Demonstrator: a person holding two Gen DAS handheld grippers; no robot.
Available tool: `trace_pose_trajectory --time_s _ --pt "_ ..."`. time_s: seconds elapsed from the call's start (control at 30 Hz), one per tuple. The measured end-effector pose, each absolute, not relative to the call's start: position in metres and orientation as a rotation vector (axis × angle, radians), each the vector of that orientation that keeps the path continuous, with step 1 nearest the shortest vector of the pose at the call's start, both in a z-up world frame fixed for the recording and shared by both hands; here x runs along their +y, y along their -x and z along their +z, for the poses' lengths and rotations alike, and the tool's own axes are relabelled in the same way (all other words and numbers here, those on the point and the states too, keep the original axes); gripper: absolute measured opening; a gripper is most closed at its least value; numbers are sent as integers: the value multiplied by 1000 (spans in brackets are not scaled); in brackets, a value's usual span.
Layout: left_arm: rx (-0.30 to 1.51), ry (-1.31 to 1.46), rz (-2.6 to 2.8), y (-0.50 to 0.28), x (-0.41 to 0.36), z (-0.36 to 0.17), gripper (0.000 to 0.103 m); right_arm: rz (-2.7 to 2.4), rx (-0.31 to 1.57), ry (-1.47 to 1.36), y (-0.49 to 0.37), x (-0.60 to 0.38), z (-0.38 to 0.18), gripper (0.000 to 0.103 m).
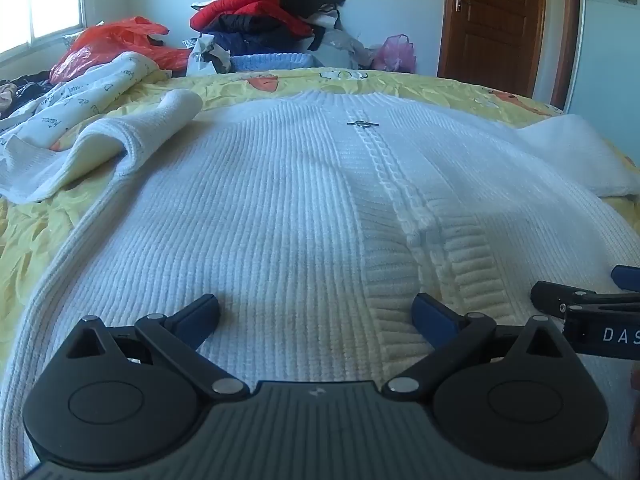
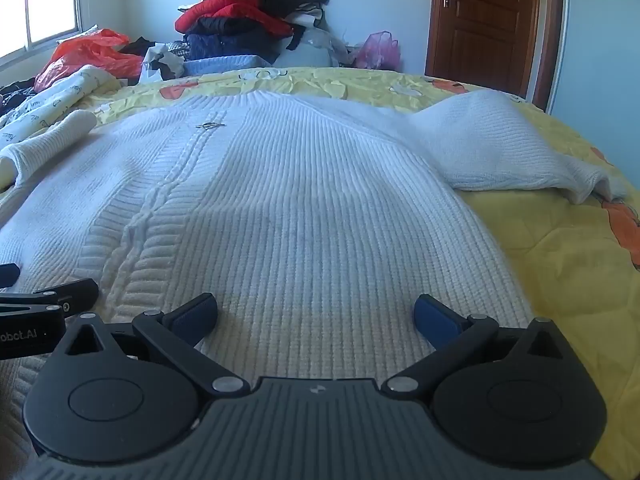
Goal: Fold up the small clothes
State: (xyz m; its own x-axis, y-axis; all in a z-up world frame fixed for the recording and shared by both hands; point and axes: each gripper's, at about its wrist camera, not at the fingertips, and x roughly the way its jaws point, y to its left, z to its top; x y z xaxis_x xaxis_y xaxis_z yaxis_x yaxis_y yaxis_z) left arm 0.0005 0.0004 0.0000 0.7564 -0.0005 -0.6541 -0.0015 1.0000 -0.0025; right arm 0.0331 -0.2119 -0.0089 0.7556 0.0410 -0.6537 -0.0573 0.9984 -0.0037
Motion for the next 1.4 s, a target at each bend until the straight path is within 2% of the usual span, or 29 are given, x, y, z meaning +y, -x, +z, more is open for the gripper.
trace_pose_trajectory --time_s 1.4 --pt "705 -12 9 0 2 1 103 54 704 24 -30 -211 -9 103"
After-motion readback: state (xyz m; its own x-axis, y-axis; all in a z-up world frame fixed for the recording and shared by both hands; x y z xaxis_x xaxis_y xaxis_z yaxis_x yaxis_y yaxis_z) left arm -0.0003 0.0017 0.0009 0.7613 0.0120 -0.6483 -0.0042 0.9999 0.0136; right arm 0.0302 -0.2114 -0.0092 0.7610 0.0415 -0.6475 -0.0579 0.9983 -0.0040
